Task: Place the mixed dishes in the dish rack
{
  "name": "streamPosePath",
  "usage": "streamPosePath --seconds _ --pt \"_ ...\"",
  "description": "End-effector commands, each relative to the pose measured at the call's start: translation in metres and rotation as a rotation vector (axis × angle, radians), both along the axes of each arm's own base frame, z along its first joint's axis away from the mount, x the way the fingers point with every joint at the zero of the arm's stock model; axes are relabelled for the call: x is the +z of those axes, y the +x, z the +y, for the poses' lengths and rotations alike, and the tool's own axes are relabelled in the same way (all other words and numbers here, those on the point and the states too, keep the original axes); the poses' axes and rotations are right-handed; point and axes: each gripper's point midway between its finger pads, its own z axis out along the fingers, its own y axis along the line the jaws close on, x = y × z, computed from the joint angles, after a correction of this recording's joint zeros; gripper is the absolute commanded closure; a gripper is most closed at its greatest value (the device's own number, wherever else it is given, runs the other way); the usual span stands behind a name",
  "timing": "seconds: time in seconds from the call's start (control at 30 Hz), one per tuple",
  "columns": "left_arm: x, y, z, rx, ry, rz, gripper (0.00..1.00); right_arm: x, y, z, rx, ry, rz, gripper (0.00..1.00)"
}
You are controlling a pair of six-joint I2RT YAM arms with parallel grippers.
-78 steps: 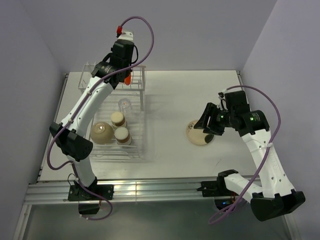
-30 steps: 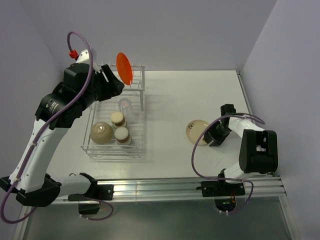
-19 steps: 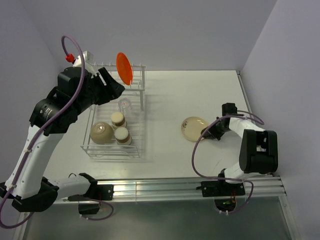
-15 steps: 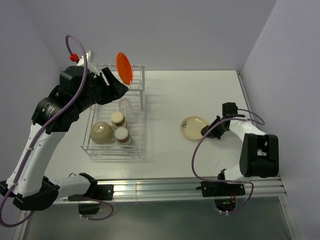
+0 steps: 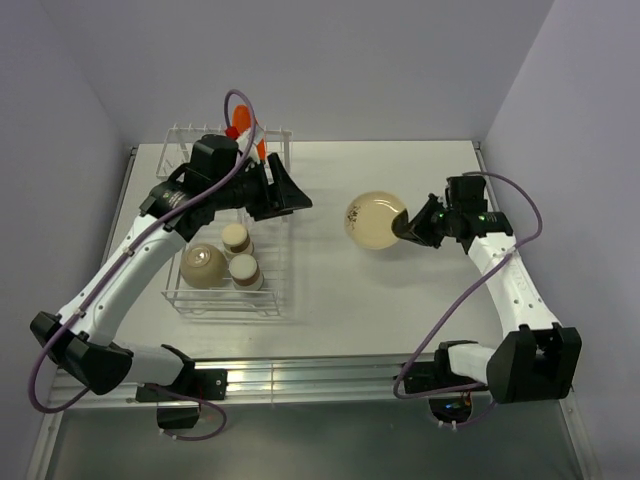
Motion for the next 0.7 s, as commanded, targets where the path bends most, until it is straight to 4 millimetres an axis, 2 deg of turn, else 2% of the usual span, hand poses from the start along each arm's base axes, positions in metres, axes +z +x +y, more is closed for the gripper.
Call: streamPosePath --seconds 0.0,0.17,0.37,0.43,0.57,0.67 --pt "0.029 -0.007 -0.021 -0.111 -0.133 -0.064 0.33 0.043 -0.013 0.034 0.147 0.107 -0.057 1.00" --pt "0.021 -0.005 -0.023 -0.144 -0.092 -0.060 0.32 0.097 -0.039 0.085 0.351 0.245 -0.127 1.00" --pt "0.013 -0.007 -0.013 -0.148 0.001 -0.076 0.31 0.144 -0.067 0.113 0.466 0.410 -0.158 1.00" --pt "0.004 -0.010 -0.012 -0.165 0.012 -0.062 0.32 0.152 -0.070 0.119 0.488 0.443 -0.165 1.00" --pt "0.000 -0.019 -0.006 -0.171 0.022 -0.063 0.31 0.168 -0.076 0.124 0.515 0.485 -0.185 1.00" --pt "0.000 -0.024 -0.004 -0.178 0.015 -0.072 0.32 0.170 -0.079 0.127 0.529 0.491 -0.181 1.00"
